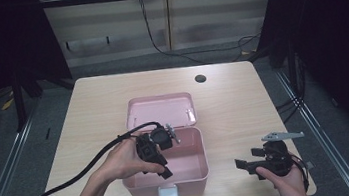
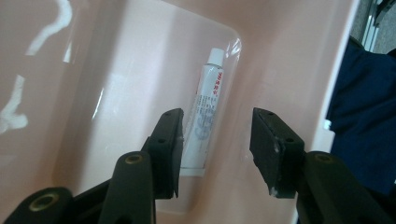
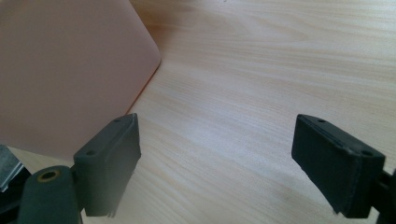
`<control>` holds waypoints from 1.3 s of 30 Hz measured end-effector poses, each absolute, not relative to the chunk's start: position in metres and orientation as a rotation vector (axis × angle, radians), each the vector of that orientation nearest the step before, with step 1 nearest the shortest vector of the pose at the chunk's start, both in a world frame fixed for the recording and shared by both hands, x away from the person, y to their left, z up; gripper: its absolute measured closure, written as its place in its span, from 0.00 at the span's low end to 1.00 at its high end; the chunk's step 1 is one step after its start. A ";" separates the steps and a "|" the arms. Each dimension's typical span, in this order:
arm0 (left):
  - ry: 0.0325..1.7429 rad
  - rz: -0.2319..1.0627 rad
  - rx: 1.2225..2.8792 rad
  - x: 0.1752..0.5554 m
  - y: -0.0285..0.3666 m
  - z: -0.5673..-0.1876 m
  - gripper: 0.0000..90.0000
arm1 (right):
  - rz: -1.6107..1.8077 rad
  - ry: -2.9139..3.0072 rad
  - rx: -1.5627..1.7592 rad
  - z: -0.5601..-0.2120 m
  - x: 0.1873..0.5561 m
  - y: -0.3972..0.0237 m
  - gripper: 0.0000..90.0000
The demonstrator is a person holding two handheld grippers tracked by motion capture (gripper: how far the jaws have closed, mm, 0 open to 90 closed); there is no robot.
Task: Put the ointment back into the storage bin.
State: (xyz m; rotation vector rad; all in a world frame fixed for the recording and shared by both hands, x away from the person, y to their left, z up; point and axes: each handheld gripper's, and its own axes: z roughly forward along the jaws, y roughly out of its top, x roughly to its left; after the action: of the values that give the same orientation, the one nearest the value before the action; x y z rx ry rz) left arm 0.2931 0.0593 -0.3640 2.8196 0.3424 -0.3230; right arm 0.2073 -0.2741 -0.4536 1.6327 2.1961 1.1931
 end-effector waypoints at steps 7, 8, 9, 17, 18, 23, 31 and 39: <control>0.327 -0.306 2.806 0.288 0.066 -0.353 0.60 | 1.192 2.199 1.628 -0.454 0.207 -0.274 0.17; 0.326 -0.299 2.805 0.287 0.067 -0.352 0.60 | 1.194 2.198 1.629 -0.454 0.207 -0.274 0.17; 0.328 -0.299 2.799 0.287 0.068 -0.351 0.60 | 1.192 2.197 1.633 -0.454 0.207 -0.274 0.17; 0.334 -0.276 2.783 0.289 0.074 -0.343 0.58 | 1.193 2.198 1.631 -0.454 0.207 -0.274 0.17; 0.333 -0.266 2.786 0.289 0.075 -0.342 0.58 | 1.193 2.198 1.632 -0.454 0.207 -0.274 0.17; 0.335 -0.255 2.773 0.288 0.081 -0.337 0.58 | 1.193 2.198 1.630 -0.454 0.208 -0.274 0.17; 0.347 -0.240 2.769 0.291 0.092 -0.330 0.58 | 1.194 2.197 1.631 -0.454 0.207 -0.275 0.17; 0.419 -0.205 2.724 0.296 0.128 -0.325 0.56 | 1.191 2.195 1.632 -0.454 0.208 -0.274 0.17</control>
State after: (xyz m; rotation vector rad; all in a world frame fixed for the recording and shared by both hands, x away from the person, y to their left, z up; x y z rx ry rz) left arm 0.2958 0.1284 -0.3247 2.7242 0.4189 -0.2046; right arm 0.2078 -0.2743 -0.4540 1.6325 2.1952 1.1905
